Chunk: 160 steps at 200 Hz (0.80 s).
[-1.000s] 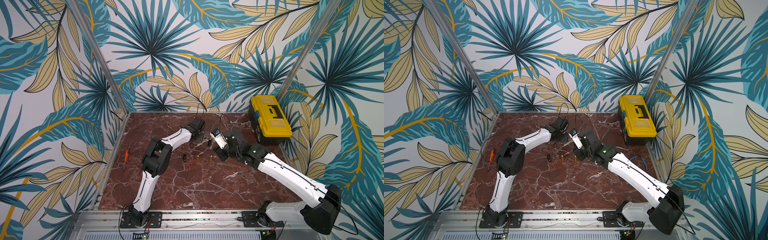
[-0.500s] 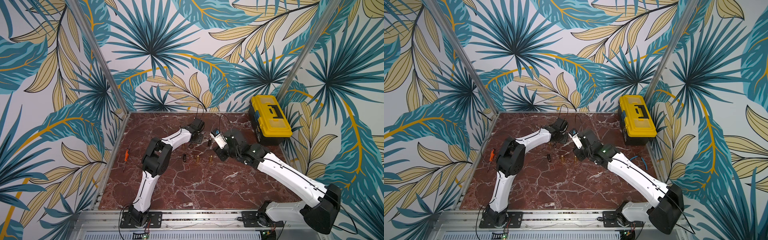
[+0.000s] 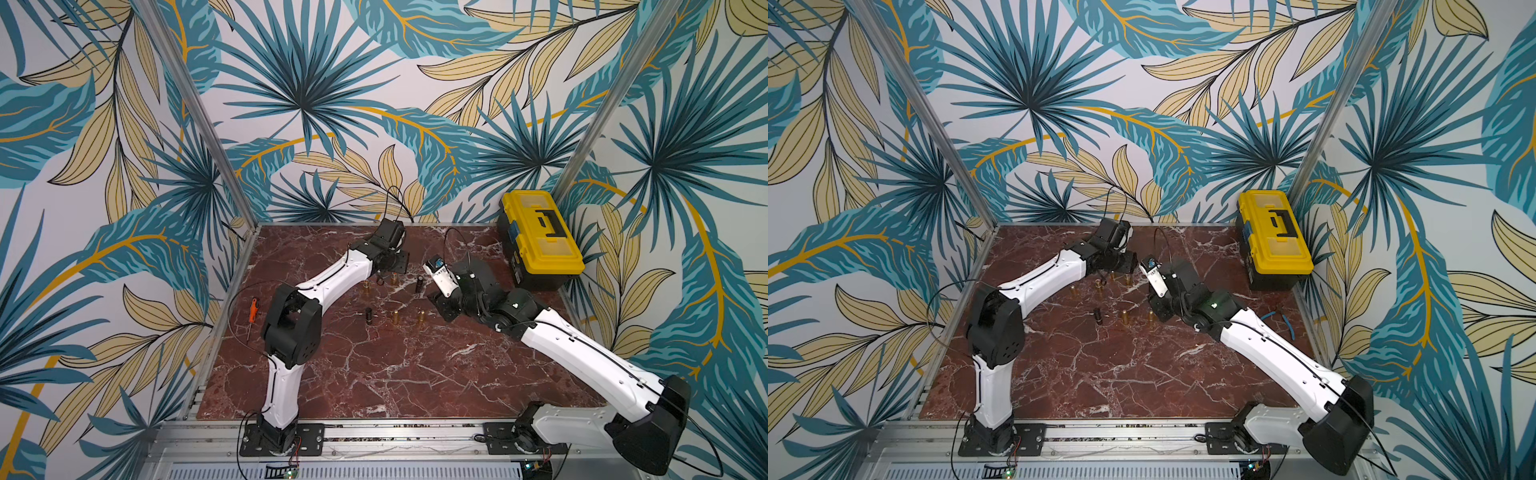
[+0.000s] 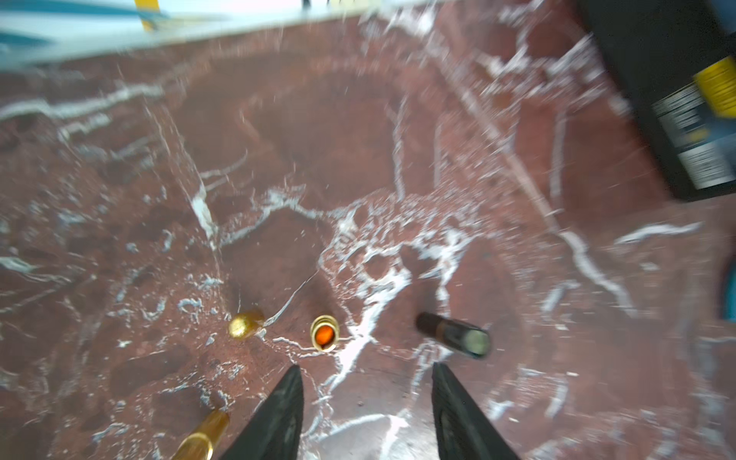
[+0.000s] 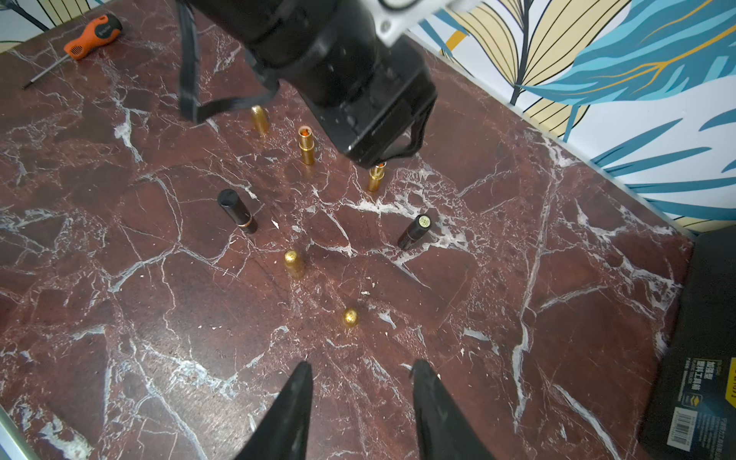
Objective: Open the lipstick cap
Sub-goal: Place the lipstick at the center of the board, then pick up the lipstick at the center of the board.
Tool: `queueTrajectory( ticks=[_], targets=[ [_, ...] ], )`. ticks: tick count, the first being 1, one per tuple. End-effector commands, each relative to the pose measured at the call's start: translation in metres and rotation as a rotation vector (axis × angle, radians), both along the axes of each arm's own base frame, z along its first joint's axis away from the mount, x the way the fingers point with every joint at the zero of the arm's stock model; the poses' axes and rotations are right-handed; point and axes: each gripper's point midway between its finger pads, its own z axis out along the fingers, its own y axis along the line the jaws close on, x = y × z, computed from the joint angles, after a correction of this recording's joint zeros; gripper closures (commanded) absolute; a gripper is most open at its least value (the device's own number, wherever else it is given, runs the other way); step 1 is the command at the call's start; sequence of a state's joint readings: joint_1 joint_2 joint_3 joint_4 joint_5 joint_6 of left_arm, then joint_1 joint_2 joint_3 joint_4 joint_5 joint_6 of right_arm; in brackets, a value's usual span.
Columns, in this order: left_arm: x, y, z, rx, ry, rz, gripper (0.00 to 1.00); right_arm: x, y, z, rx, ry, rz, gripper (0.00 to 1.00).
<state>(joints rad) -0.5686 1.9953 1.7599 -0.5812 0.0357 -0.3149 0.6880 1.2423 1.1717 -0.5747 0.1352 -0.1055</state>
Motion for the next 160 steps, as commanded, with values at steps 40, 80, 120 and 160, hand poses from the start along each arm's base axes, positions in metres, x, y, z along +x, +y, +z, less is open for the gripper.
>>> queueTrajectory(
  ticks=[40, 80, 120, 160],
  targets=[
    [-0.029, -0.042, 0.029, -0.05, 0.119, -0.101, 0.45, -0.008, -0.021, 0.03, -0.006, -0.062, -0.048, 0.56],
    [-0.028, -0.048, 0.032, 0.02, 0.196, -0.119, 0.42, -0.012, -0.031, 0.04, -0.007, -0.091, -0.066, 0.57],
    [-0.031, -0.047, 0.004, 0.094, 0.285, -0.129, 0.4, -0.014, -0.032, 0.041, 0.006, -0.093, -0.072, 0.56],
    [-0.031, -0.058, -0.032, 0.166, 0.303, -0.139, 0.4, -0.017, -0.036, 0.041, 0.005, -0.098, -0.076, 0.57]
  ],
)
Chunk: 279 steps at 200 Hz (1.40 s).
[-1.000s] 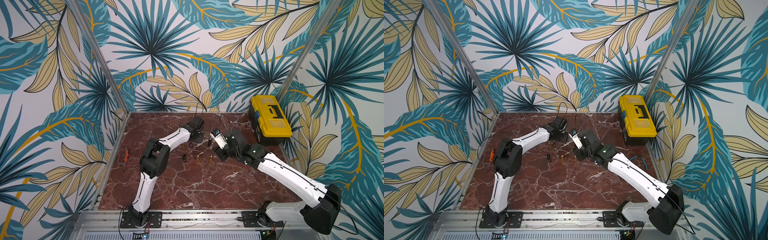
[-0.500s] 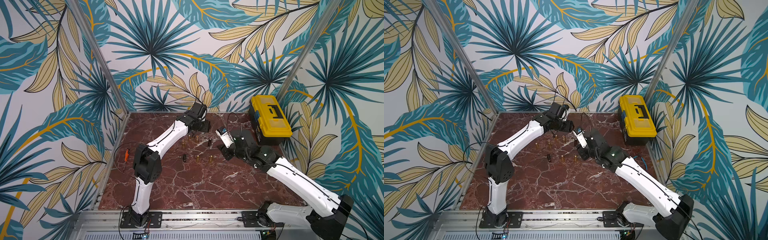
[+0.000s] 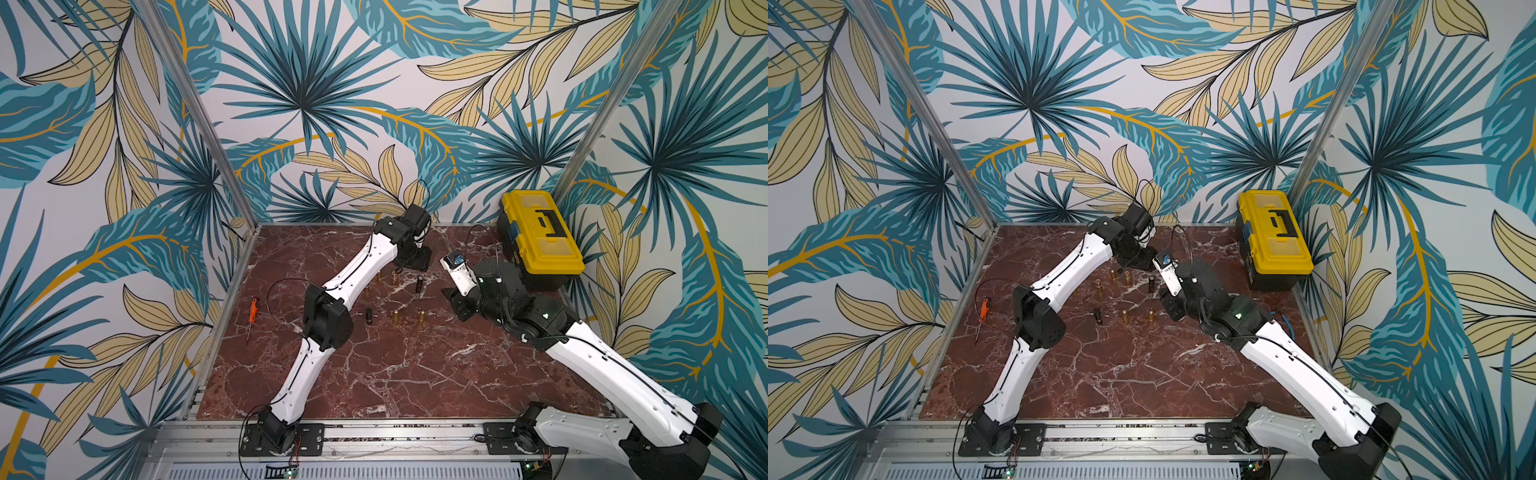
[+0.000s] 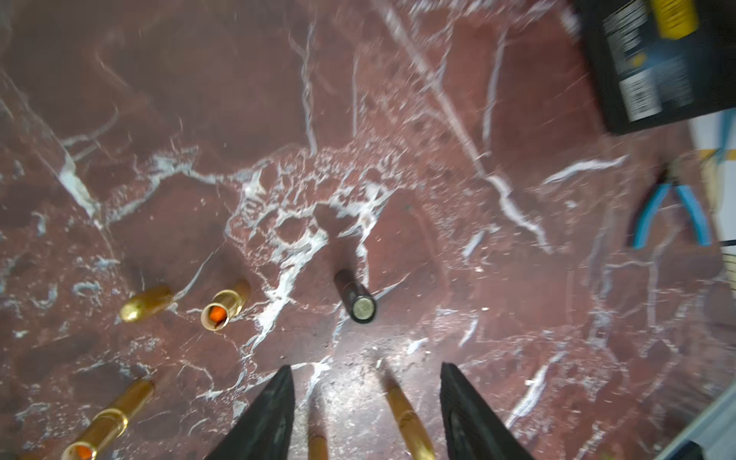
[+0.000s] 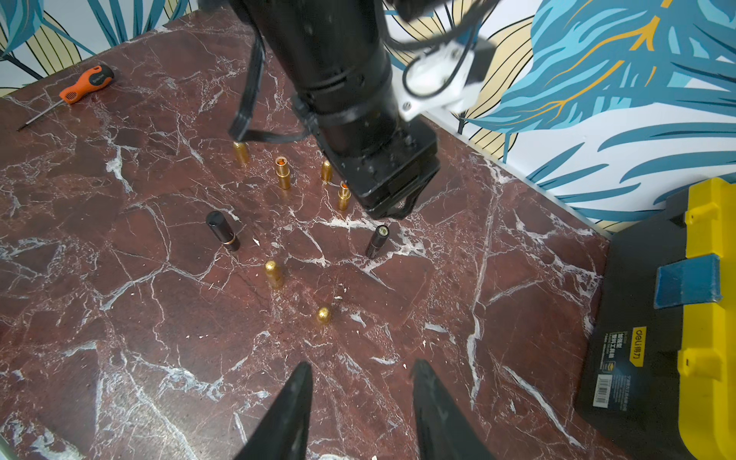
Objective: Open the lipstick cap
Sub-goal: Pick up the lipstick at the center of the board.
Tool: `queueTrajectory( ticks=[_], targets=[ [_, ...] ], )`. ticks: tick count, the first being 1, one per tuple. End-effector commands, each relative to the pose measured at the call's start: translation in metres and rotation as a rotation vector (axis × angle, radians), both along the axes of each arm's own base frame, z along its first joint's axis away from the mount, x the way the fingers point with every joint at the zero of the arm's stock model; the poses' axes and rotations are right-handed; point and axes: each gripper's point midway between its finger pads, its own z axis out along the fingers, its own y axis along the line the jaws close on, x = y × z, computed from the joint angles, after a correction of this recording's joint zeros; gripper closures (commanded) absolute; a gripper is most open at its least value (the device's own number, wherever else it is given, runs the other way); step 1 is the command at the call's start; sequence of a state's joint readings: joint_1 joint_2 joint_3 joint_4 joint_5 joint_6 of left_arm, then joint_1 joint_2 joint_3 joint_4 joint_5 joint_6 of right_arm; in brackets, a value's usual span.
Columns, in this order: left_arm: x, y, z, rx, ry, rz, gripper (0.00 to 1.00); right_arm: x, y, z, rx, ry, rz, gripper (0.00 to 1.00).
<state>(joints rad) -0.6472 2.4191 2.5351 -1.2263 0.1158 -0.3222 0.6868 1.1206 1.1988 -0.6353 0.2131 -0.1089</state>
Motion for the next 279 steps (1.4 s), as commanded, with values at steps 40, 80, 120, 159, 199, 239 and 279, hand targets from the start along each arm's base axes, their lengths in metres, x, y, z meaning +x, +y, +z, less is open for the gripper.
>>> queueTrajectory(
  ticks=[40, 80, 120, 159, 199, 239, 279],
  targets=[
    [-0.005, -0.015, -0.031, 0.055, 0.025, -0.033, 0.41, -0.008, -0.014, -0.001, -0.012, -0.006, -0.029, 0.57],
    [0.002, -0.016, -0.045, 0.087, 0.009, -0.018, 0.43, -0.01, -0.016, -0.005, -0.015, 0.003, -0.033, 0.58],
    [0.01, -0.014, -0.054, 0.119, -0.024, -0.006, 0.45, -0.01, -0.014, -0.006, -0.018, 0.006, -0.025, 0.59],
    [0.015, -0.02, -0.06, 0.103, -0.033, -0.009, 0.48, -0.009, -0.013, -0.009, -0.02, 0.012, -0.027, 0.59],
    [0.02, -0.023, -0.064, 0.091, -0.043, -0.004, 0.52, -0.008, -0.011, -0.01, -0.019, 0.015, -0.021, 0.59],
    [0.019, -0.025, -0.066, 0.084, -0.035, -0.01, 0.55, -0.007, -0.011, -0.011, -0.017, 0.017, -0.02, 0.59],
    [0.017, -0.025, -0.067, 0.084, -0.03, -0.009, 0.62, -0.007, -0.01, -0.011, -0.015, 0.017, -0.018, 0.59]
  ],
)
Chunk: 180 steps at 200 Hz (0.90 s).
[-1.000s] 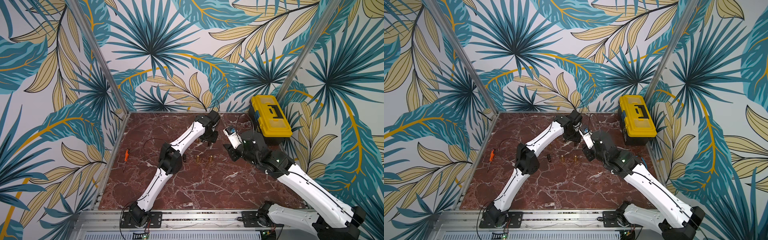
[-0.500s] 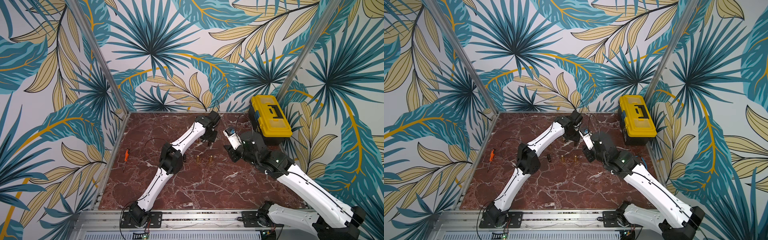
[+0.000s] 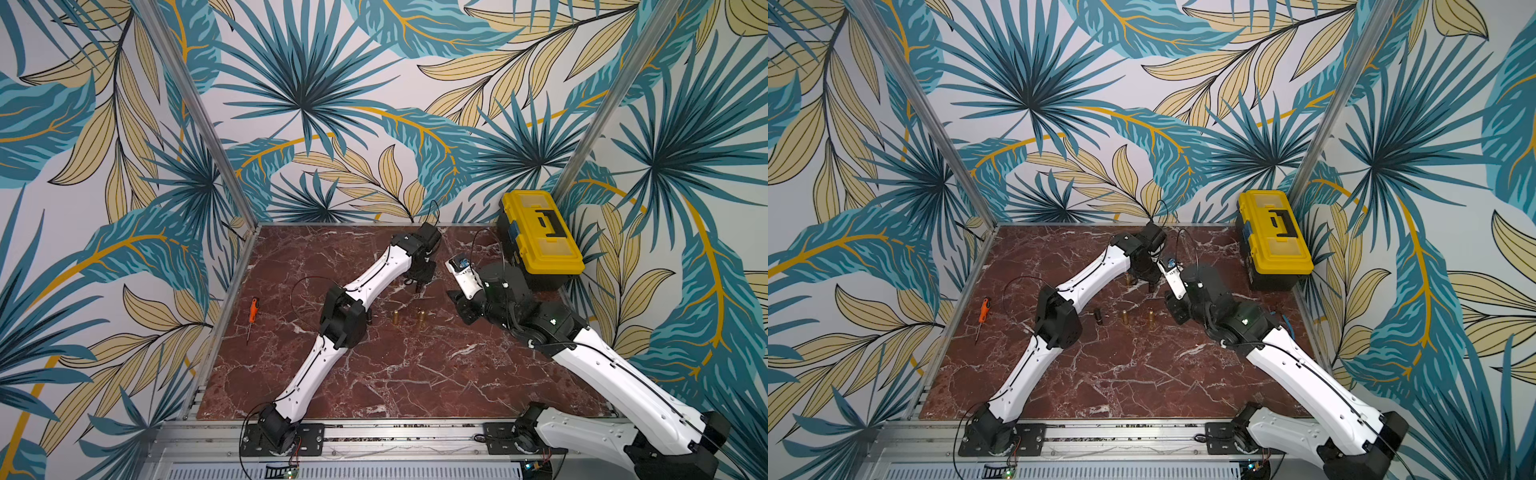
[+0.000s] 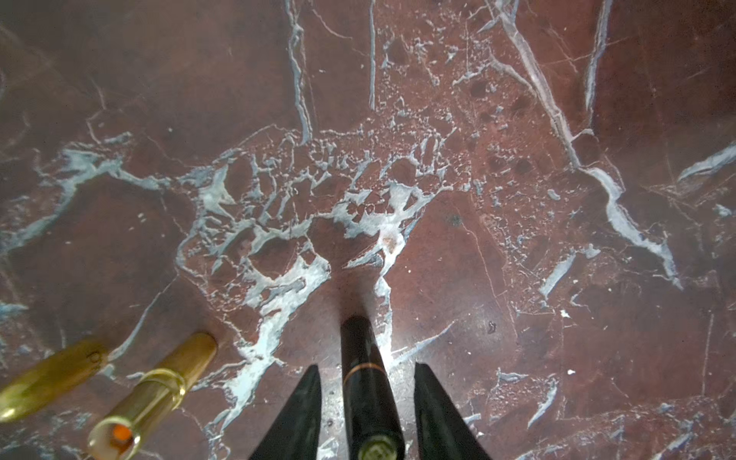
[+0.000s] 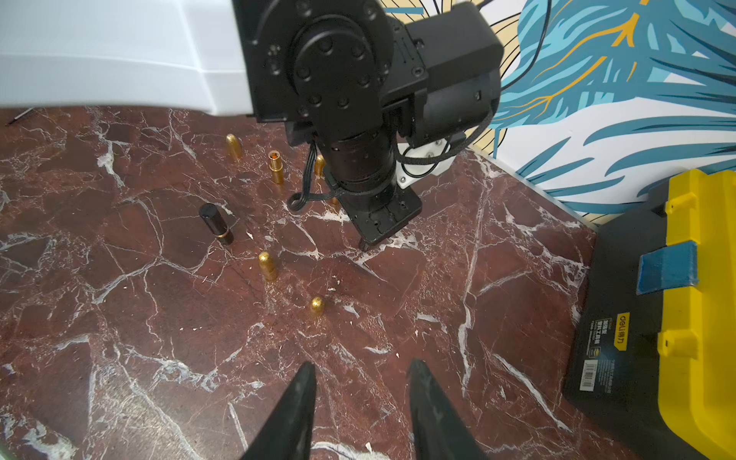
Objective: Open the lipstick cap
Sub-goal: Pick up the lipstick at the center of the board.
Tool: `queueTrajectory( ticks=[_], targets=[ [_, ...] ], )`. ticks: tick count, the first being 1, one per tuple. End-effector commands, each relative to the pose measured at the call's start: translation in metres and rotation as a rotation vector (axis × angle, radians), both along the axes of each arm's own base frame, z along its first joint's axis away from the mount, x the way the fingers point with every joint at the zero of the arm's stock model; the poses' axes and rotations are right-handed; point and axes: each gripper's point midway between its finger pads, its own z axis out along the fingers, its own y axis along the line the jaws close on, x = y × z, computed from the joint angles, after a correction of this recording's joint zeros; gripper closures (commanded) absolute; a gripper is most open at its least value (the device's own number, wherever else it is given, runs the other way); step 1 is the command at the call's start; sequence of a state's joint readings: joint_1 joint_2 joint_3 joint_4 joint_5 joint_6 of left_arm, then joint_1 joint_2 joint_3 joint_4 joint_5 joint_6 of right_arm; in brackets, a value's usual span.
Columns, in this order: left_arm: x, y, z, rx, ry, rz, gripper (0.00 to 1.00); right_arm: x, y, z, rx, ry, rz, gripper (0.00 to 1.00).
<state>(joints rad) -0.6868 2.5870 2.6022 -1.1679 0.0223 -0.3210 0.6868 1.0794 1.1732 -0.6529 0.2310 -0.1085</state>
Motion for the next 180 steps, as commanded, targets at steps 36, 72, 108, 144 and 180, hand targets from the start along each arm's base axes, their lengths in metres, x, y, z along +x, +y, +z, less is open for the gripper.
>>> queueTrajectory(
  ticks=[36, 72, 108, 144, 180],
  targets=[
    [-0.0004, -0.0054, -0.0022, -0.014, 0.001, -0.012, 0.63, 0.0, 0.0007, -0.0109, -0.005, 0.024, 0.0, 0.59],
    [-0.0029, -0.0041, -0.0058, -0.01, 0.015, -0.013, 0.58, 0.0002, 0.0015, -0.0105, -0.003, 0.022, 0.002, 0.59],
    [-0.0037, -0.0054, -0.0071, -0.014, 0.02, -0.016, 0.58, 0.0008, 0.0021, -0.0129, -0.007, 0.028, 0.002, 0.59],
    [-0.0045, -0.0052, -0.0069, -0.014, 0.022, -0.018, 0.59, 0.001, 0.002, -0.0121, -0.006, 0.026, 0.001, 0.59],
    [-0.0058, -0.004, -0.0095, -0.008, 0.029, -0.019, 0.63, 0.0011, 0.002, -0.0113, -0.003, 0.024, 0.0, 0.59]
  ],
)
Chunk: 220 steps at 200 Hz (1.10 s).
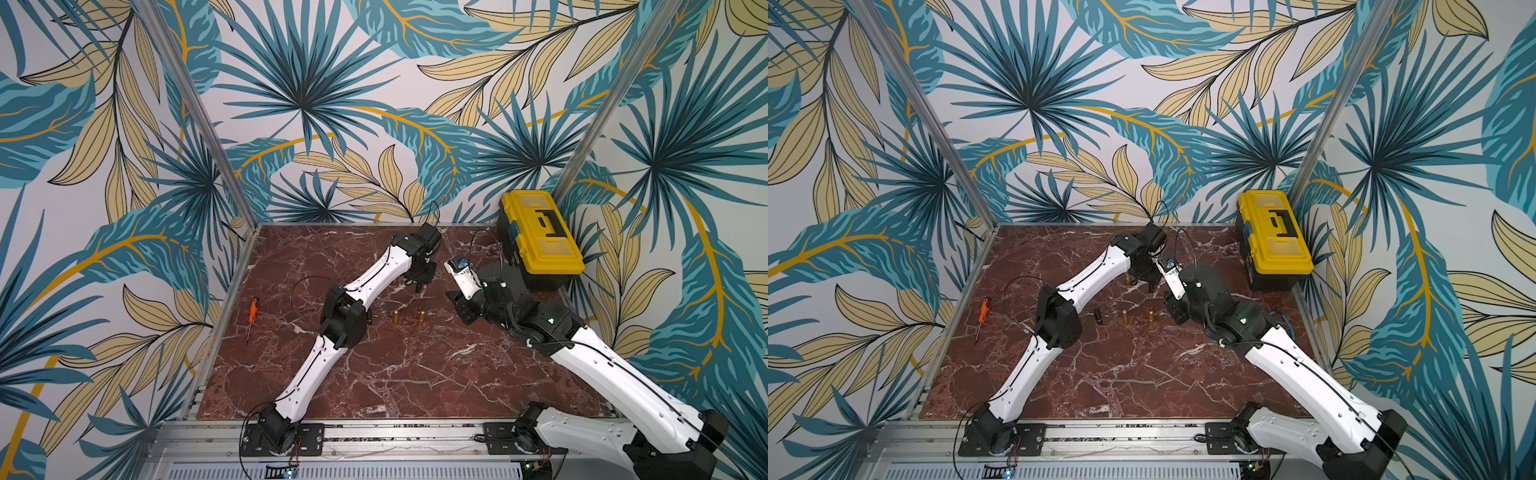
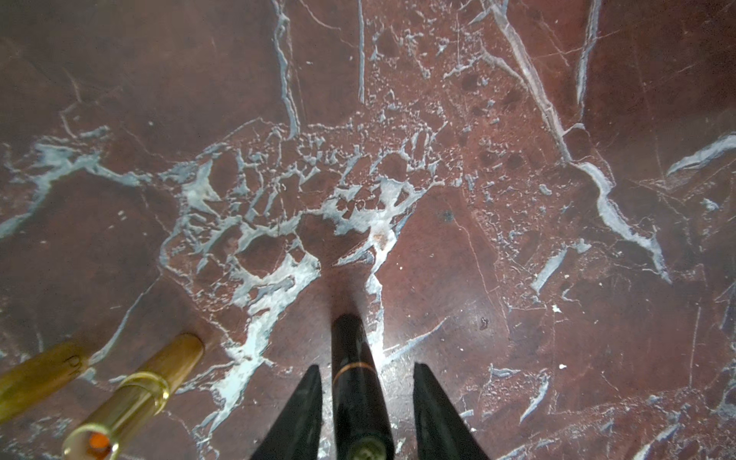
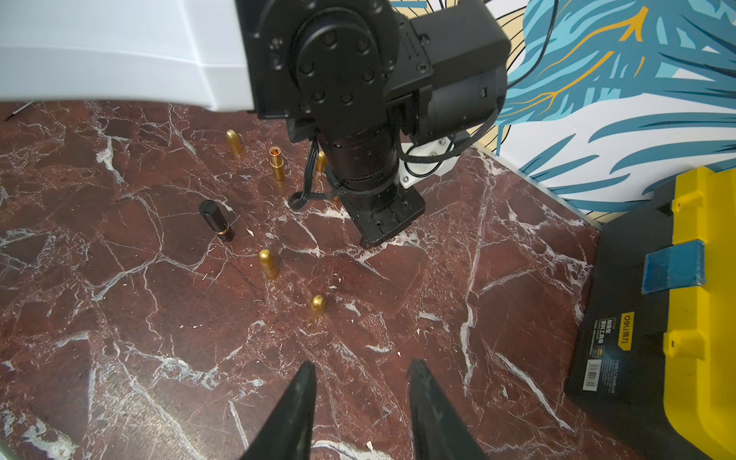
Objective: Open the lipstick cap
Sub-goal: Pick up the lipstick at the center of the board.
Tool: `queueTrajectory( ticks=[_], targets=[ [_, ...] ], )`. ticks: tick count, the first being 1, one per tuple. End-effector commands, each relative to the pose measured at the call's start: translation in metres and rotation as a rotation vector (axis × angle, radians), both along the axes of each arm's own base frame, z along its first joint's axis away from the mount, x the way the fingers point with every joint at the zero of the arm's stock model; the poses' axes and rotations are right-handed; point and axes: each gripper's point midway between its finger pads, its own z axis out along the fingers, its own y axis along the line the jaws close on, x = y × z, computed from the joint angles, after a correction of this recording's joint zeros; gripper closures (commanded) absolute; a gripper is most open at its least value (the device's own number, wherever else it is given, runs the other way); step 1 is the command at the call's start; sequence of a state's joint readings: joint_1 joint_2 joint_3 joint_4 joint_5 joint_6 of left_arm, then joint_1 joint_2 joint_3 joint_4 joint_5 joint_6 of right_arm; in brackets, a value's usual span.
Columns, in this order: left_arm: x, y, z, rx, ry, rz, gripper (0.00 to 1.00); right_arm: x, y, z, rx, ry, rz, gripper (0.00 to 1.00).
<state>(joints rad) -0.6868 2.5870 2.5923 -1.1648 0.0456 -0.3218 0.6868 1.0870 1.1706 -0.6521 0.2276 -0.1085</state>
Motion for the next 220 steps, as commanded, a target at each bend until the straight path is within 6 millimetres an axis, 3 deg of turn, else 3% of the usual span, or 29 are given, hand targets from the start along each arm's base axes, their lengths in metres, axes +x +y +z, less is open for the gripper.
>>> queueTrajectory(
  ticks=[1, 140, 188, 192, 220],
  targets=[
    [-0.003, -0.002, -0.006, 0.003, 0.009, -0.011, 0.63, 0.0, 0.001, -0.008, 0.001, 0.015, -0.002, 0.59],
    [-0.006, 0.002, 0.005, 0.01, -0.004, -0.012, 0.81, -0.001, 0.001, -0.007, 0.004, 0.018, 0.003, 0.59],
    [-0.024, 0.006, 0.056, -0.065, -0.014, -0.04, 0.81, -0.003, 0.001, -0.016, -0.004, 0.04, 0.004, 0.59],
    [-0.026, 0.008, 0.076, -0.09, -0.038, -0.04, 0.81, -0.002, 0.001, -0.016, -0.004, 0.042, 0.004, 0.59],
    [-0.046, 0.02, 0.126, -0.191, -0.032, -0.041, 0.81, -0.003, 0.002, -0.017, -0.002, 0.045, 0.009, 0.59]
  ],
)
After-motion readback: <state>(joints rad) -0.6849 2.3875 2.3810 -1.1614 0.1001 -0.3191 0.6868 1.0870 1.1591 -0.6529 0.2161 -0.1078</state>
